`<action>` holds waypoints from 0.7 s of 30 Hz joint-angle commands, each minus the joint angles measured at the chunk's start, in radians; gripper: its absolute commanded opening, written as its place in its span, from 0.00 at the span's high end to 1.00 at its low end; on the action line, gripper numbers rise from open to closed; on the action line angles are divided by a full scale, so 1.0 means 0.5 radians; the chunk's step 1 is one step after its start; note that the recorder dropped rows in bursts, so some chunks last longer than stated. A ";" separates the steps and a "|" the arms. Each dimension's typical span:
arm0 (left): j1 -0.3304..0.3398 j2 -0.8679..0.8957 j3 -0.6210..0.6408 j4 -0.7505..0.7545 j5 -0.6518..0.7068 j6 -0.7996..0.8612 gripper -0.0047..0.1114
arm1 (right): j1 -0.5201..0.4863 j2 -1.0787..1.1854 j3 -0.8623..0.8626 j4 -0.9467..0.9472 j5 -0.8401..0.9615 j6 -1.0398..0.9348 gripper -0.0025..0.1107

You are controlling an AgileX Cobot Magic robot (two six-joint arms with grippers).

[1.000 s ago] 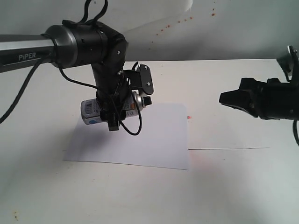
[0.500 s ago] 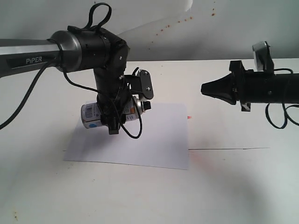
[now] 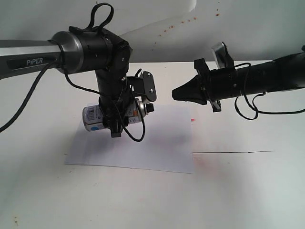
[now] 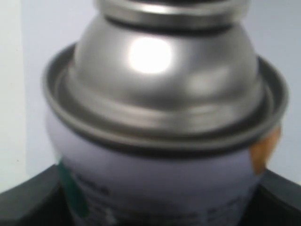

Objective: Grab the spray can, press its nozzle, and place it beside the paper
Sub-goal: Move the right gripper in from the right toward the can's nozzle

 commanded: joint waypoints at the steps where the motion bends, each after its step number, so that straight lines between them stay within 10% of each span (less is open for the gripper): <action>1: -0.008 -0.026 -0.021 0.013 -0.030 -0.027 0.96 | 0.009 0.034 -0.050 -0.029 0.026 0.052 0.98; 21: -0.005 -0.026 -0.021 -0.078 -0.182 -0.126 0.96 | 0.098 0.101 -0.107 -0.030 0.004 0.035 0.98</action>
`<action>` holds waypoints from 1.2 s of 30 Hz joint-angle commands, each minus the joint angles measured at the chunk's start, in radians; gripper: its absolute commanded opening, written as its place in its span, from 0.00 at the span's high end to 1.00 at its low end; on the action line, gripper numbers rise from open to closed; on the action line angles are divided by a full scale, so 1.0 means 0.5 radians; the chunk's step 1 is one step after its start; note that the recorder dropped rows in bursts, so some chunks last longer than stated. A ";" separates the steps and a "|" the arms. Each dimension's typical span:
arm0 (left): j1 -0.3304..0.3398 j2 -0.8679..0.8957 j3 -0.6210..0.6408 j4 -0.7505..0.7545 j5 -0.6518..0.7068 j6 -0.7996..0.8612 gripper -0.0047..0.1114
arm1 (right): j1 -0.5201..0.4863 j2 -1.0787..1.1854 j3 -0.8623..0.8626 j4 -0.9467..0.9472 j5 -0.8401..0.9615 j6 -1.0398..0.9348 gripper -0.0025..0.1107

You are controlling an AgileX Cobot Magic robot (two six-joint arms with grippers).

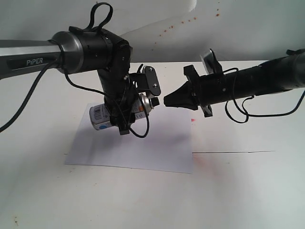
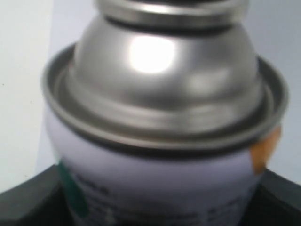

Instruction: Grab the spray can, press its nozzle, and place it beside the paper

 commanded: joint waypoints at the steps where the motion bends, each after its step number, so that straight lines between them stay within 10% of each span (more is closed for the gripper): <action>1: -0.005 -0.026 -0.021 -0.002 -0.026 -0.031 0.96 | 0.001 -0.006 -0.029 -0.003 -0.016 -0.022 0.98; 36: -0.005 -0.026 -0.021 -0.016 0.041 -0.044 0.96 | 0.109 -0.006 -0.029 0.024 -0.198 -0.069 0.98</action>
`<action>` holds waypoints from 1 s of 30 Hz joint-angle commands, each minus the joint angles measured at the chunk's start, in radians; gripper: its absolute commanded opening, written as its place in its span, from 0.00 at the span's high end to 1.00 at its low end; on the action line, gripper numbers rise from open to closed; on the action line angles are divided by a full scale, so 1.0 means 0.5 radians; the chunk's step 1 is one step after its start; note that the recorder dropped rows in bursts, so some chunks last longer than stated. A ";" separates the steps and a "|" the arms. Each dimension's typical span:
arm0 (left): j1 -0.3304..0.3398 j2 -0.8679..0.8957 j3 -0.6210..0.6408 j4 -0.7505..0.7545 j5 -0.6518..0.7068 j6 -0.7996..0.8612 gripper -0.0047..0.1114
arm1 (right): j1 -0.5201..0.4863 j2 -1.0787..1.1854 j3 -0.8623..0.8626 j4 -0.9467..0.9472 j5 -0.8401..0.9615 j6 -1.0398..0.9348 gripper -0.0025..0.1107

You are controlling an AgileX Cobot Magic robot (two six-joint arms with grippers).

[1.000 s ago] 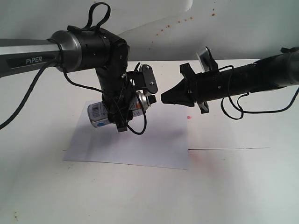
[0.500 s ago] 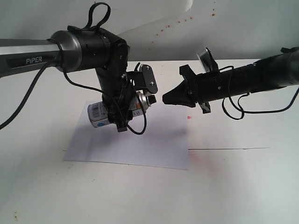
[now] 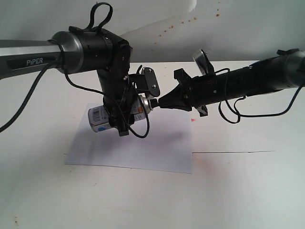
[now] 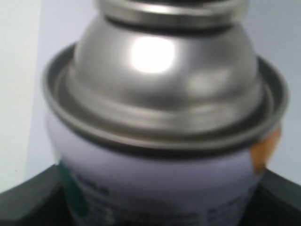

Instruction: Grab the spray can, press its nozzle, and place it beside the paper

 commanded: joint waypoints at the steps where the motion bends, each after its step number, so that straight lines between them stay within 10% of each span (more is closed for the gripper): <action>1: -0.005 -0.026 -0.021 -0.008 -0.011 -0.026 0.96 | 0.027 -0.006 -0.012 0.029 -0.012 -0.035 0.98; 30: -0.005 -0.026 -0.021 -0.007 -0.014 -0.027 0.96 | 0.070 -0.006 -0.012 0.029 -0.035 -0.039 0.98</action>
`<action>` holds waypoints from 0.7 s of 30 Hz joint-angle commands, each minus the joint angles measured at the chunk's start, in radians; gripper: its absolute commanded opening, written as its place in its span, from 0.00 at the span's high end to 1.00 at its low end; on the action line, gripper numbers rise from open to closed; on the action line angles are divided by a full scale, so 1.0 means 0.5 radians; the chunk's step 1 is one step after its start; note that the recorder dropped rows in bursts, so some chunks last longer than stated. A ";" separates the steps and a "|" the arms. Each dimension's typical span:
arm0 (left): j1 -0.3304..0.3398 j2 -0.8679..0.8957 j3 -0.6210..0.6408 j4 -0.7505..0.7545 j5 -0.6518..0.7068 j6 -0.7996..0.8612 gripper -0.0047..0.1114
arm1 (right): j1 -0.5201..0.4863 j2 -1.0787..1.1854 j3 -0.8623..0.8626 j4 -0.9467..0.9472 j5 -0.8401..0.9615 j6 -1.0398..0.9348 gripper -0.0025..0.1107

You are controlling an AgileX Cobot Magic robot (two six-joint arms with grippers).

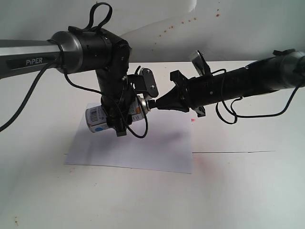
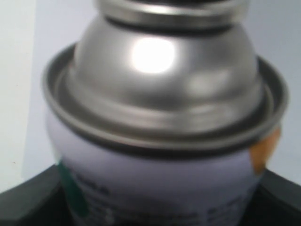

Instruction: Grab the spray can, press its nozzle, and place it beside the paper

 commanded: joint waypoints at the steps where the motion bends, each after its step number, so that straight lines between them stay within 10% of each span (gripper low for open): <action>1: -0.005 -0.026 -0.021 -0.023 -0.050 -0.020 0.96 | 0.020 -0.006 -0.012 0.024 0.014 -0.028 0.98; 21: -0.005 -0.035 -0.021 -0.023 -0.050 -0.020 0.96 | -0.136 -0.037 -0.012 -0.178 -0.043 0.003 0.98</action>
